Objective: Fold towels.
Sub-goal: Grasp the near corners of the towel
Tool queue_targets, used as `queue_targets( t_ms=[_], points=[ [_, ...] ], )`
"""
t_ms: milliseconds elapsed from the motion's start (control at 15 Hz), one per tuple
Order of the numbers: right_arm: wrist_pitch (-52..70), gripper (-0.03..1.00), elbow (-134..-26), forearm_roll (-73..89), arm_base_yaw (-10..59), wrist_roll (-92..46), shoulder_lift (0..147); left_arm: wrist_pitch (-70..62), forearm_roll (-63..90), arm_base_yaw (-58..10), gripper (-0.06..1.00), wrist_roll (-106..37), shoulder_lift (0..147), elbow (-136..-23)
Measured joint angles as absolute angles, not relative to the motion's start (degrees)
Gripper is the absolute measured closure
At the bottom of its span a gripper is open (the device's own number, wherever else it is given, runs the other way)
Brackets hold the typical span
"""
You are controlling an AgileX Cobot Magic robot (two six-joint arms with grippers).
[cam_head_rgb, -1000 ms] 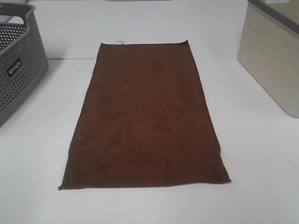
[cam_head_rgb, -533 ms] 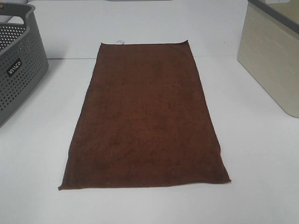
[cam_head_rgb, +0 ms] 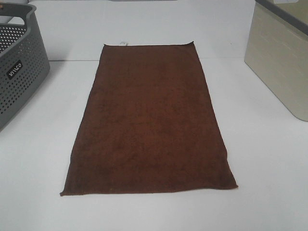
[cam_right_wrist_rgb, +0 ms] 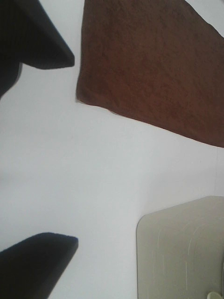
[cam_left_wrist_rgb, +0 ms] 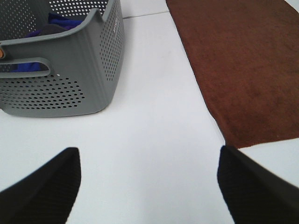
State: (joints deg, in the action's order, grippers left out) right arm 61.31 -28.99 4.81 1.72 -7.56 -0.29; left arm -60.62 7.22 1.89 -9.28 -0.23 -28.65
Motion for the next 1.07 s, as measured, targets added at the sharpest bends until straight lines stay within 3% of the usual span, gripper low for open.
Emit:
queue_targets(
  t_ms=[667, 1067],
  points=[
    [61.3, 0.08, -29.0, 4.8, 1.7, -7.6, -0.3, -60.1, 7.7, 1.9, 0.18, -9.2, -0.2, -28.8],
    [57.9, 0.09, -30.9, 4.3, 1.7, -6.0, 11.2, -38.2, 15.6, 1.9, 0.18, -5.2, 7.2, -27.3]
  ],
)
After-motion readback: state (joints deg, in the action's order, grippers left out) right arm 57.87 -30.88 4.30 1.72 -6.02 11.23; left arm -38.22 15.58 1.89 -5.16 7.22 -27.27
